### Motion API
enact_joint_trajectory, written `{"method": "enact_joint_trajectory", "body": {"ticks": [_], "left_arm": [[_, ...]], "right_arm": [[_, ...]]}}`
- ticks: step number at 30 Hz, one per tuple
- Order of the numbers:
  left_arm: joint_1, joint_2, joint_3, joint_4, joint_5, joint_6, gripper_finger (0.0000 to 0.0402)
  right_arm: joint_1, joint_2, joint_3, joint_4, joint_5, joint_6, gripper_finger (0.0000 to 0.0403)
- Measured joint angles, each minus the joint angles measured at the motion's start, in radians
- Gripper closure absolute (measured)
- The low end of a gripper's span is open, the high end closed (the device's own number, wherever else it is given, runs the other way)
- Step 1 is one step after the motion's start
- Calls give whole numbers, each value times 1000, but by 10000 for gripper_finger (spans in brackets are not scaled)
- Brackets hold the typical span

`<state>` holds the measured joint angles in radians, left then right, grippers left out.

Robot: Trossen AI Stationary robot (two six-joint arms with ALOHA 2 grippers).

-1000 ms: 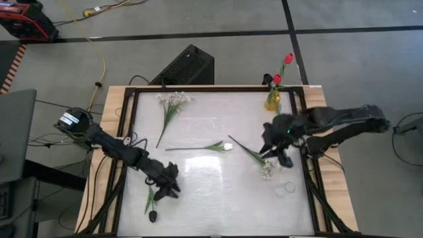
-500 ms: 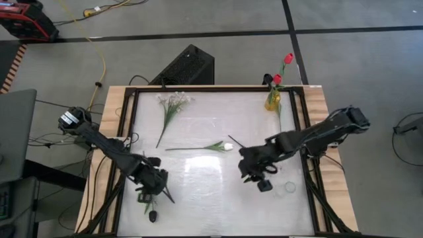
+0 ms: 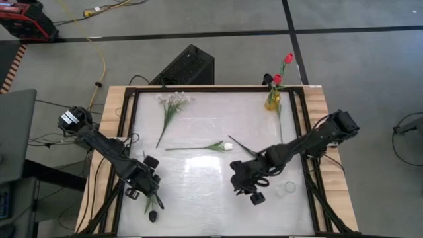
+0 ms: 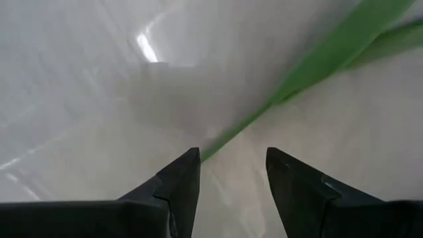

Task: Sort flowers into vase by color
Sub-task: Put the black flower into the yellow flower vase

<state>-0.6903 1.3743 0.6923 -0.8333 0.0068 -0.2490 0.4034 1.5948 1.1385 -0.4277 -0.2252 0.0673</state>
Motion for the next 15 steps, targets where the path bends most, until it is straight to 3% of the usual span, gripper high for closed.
{"method": "enact_joint_trajectory", "body": {"ticks": [10,15], "left_arm": [[-14,1,-69,81,-22,30,247],[-37,3,-59,86,-22,30,317]], "right_arm": [[66,9,1,93,75,4,312],[96,13,0,122,78,4,312]]}}
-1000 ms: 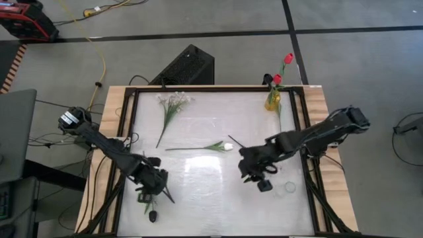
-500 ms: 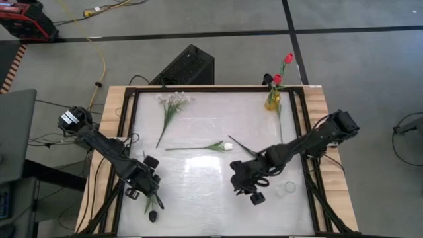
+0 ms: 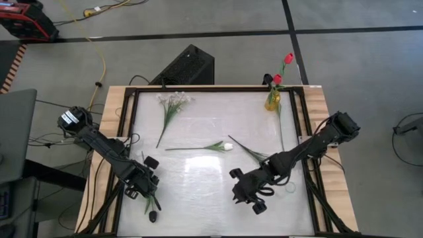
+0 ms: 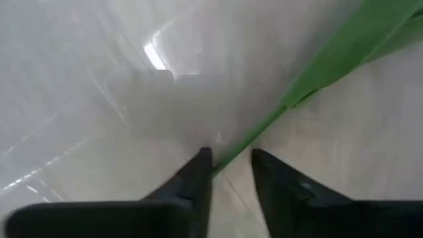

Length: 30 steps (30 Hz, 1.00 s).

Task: Sort flowers into vase by color
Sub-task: Put the black flower into the yellow flower vase

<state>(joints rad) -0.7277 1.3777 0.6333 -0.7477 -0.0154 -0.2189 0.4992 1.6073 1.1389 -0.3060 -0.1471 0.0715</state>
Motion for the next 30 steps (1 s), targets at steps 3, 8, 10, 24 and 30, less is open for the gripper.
{"method": "enact_joint_trajectory", "body": {"ticks": [3,8,10,24,30], "left_arm": [[-5,1,3,21,2,-1,378],[-5,3,42,127,-62,-6,397],[-5,2,72,129,-116,13,400],[7,2,186,745,-452,276,401],[39,2,103,1192,-404,412,401]], "right_arm": [[8,0,0,-2,0,0,312],[11,0,0,-2,19,0,312],[11,0,0,-3,19,-1,312],[-8,70,0,24,46,-49,312],[-47,103,0,176,46,-124,312]]}}
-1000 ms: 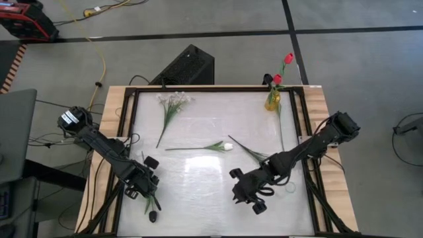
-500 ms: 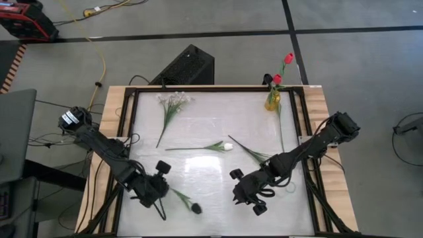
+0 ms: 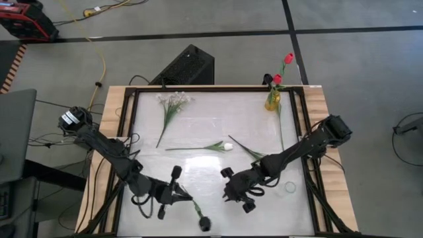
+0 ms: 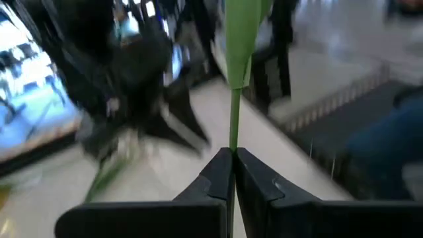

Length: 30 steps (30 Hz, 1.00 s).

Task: Sort flowers into vase by color
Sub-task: Put the black flower into the yellow flower vase

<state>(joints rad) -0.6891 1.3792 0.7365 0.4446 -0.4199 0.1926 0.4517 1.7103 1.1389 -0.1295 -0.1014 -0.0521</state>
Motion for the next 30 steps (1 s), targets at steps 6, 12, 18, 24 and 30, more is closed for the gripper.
{"method": "enact_joint_trajectory", "body": {"ticks": [6,12,18,24,30], "left_arm": [[36,-1,-57,193,-2,-20,401],[63,-1,-66,289,2,-48,401],[85,-1,-65,313,4,-53,402],[119,-1,-65,317,-5,-65,402],[153,-1,-65,317,-13,-62,402]], "right_arm": [[-40,3,0,243,0,-76,312],[-87,12,1,407,0,-137,312],[-131,12,0,497,3,-144,294],[-166,12,0,528,2,-143,237],[-178,12,0,528,0,-141,186]]}}
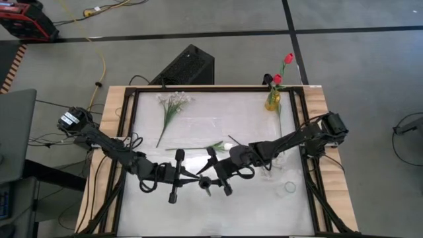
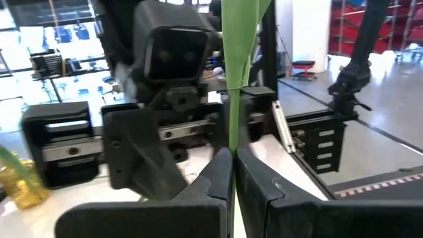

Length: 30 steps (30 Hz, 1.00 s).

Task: Sort flowers into vase by color
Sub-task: Put the black flower into the yellow flower vase

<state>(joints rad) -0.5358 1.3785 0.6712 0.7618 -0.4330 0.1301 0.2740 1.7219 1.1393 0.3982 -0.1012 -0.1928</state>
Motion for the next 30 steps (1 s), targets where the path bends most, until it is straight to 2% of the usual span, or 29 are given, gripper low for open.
{"method": "enact_joint_trajectory", "body": {"ticks": [5,9,12,17,19,22,25,30], "left_arm": [[17,0,0,0,-26,25,402],[17,0,0,0,-57,52,402],[17,0,0,0,-58,53,402],[17,0,0,-4,-62,53,402],[17,0,0,-13,-81,49,401],[17,0,0,-45,-96,50,390],[16,0,0,-124,-127,41,361],[16,0,0,-258,-184,9,301]], "right_arm": [[-1,0,0,-2,-1,1,179],[-1,0,0,-5,1,1,204],[-1,0,0,-23,20,1,246],[-1,-1,0,-40,85,7,355],[-1,-7,0,-66,101,5,380],[-2,-13,0,-97,109,39,377],[-2,-47,-2,-198,113,69,375],[12,-167,-17,-462,190,136,378]]}}
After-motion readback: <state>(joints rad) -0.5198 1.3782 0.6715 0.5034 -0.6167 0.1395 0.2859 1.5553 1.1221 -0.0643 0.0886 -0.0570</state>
